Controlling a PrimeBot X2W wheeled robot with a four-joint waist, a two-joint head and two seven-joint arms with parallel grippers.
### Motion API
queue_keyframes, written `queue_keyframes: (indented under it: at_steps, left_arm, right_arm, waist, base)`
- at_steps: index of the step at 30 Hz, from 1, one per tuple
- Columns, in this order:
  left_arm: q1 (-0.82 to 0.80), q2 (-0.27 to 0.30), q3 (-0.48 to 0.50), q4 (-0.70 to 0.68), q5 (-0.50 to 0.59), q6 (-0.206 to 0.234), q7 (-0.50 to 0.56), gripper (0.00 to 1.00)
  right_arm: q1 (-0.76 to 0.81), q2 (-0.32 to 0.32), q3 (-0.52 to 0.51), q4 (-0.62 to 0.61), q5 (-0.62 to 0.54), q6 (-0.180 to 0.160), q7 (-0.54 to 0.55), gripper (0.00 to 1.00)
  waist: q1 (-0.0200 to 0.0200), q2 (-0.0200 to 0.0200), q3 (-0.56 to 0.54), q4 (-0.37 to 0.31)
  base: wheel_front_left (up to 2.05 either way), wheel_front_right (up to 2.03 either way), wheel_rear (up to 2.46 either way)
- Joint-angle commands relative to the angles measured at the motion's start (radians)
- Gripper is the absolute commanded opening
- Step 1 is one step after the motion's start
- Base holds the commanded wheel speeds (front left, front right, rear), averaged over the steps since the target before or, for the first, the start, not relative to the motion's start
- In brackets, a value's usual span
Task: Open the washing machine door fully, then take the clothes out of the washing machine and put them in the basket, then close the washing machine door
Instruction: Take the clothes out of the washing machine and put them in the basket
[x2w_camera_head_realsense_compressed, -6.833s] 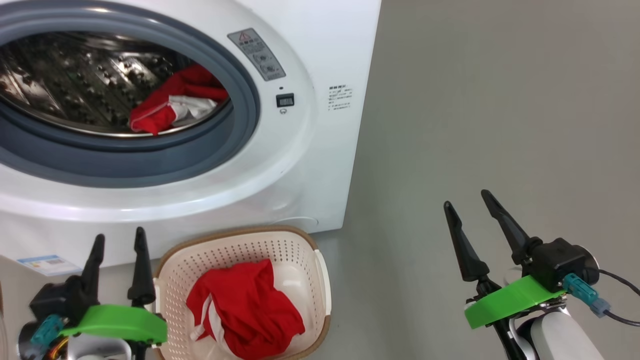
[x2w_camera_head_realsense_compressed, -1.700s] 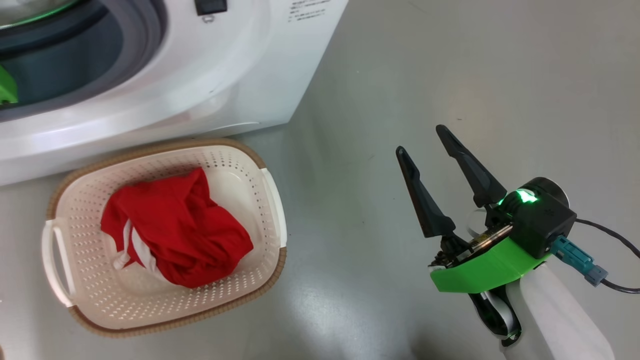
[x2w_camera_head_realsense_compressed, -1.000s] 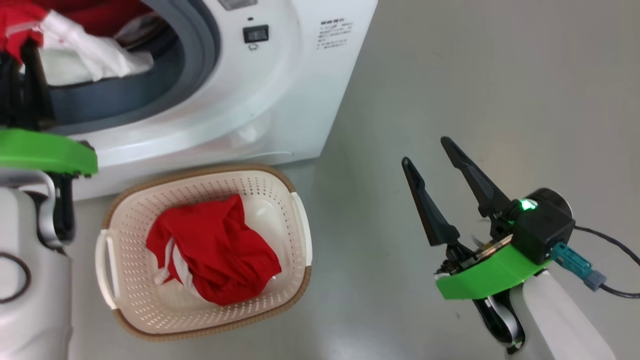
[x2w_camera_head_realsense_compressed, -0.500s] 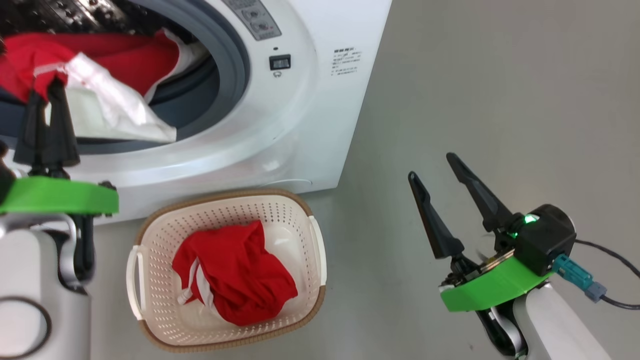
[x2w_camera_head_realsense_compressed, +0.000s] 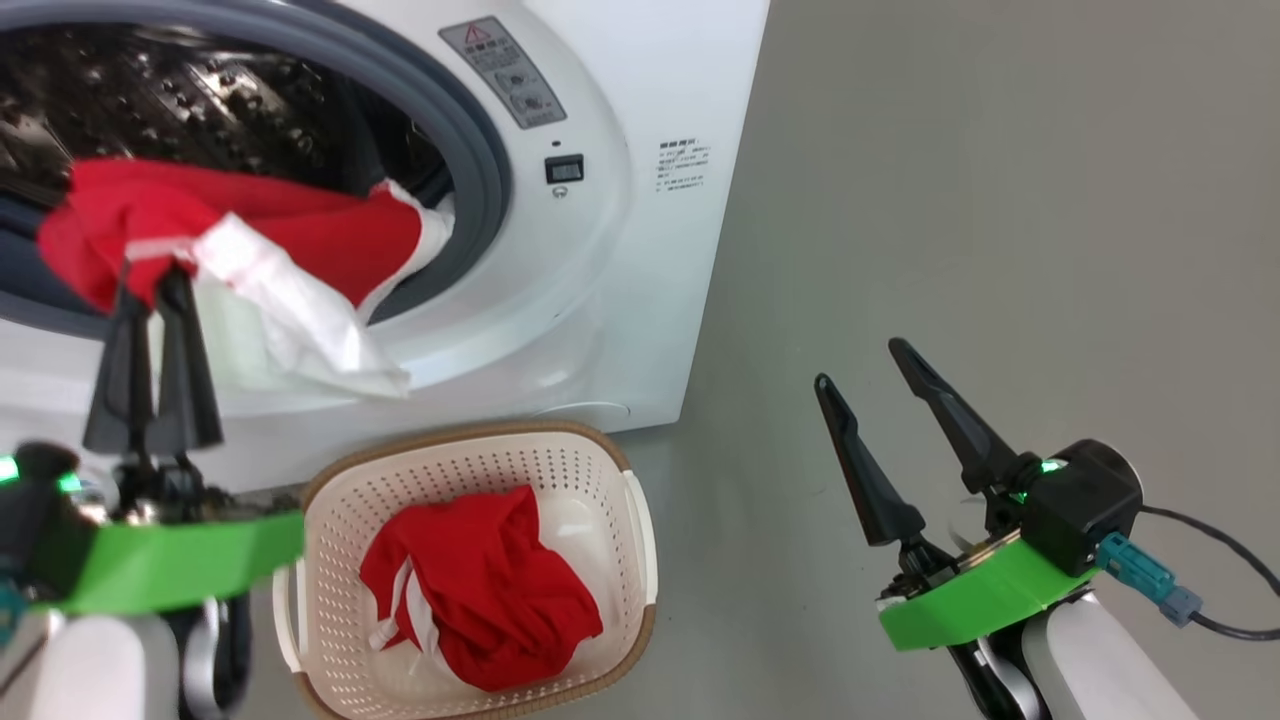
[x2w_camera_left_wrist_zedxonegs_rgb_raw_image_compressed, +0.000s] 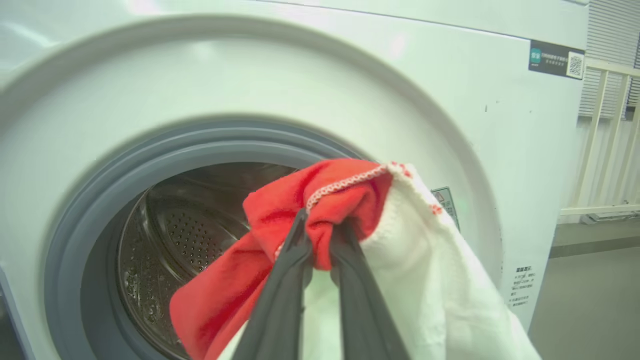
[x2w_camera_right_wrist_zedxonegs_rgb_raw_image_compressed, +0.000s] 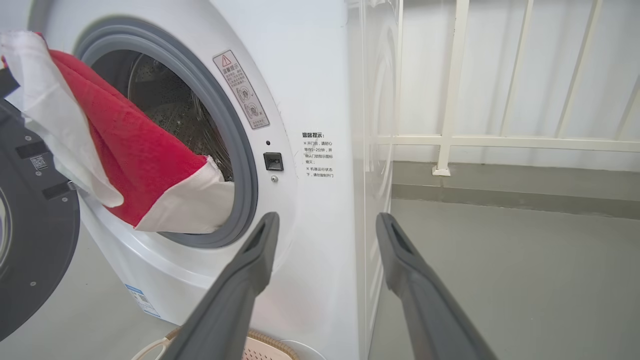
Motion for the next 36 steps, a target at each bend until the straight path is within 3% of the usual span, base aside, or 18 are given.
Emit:
queue_keyframes:
  at_steps: [1,8,15,21,27,36]
  left_arm:
    - [0.022,0.015,0.023,-0.066,0.006,0.009,0.001,0.0]
    - [0.14,-0.016,-0.01,-0.247,0.024,0.047,0.032,0.0]
    - [0.2,-0.043,-0.04,-0.22,-0.011,0.077,0.07,0.0]
    - [0.183,-0.054,-0.069,-0.05,-0.051,0.079,0.066,0.0]
    - [0.096,-0.054,-0.06,0.287,-0.1,0.041,0.018,0.0]
    - [-0.08,-0.055,-0.054,0.677,-0.141,0.009,0.019,0.0]
  right_arm:
    - [0.014,-0.004,0.022,-0.021,0.004,0.006,-0.006,1.0]
    - [0.026,-0.007,0.018,-0.025,0.003,0.006,-0.006,1.0]
    - [0.029,-0.013,0.023,-0.026,0.004,0.006,-0.006,1.0]
    - [0.012,-0.017,0.028,-0.031,0.003,0.006,-0.006,1.0]
    - [-0.022,-0.011,0.047,-0.032,0.006,0.006,-0.006,1.0]
    - [-0.054,0.001,0.041,-0.017,-0.014,0.006,-0.006,1.0]
  waist:
    - [0.0,0.0,-0.011,0.0]
    - [0.0,0.0,-0.015,0.009]
    - [0.0,0.0,0.007,0.023]
    - [0.0,0.0,0.043,0.024]
    - [0.0,0.0,0.092,0.009]
    - [0.0,0.0,0.176,-0.03]
  base:
    - [0.0,0.0,0.0]
    - [0.0,0.0,0.0]
    - [0.0,0.0,0.0]
    - [0.0,0.0,0.0]
    - [0.0,0.0,0.0]
    - [0.0,0.0,0.0]
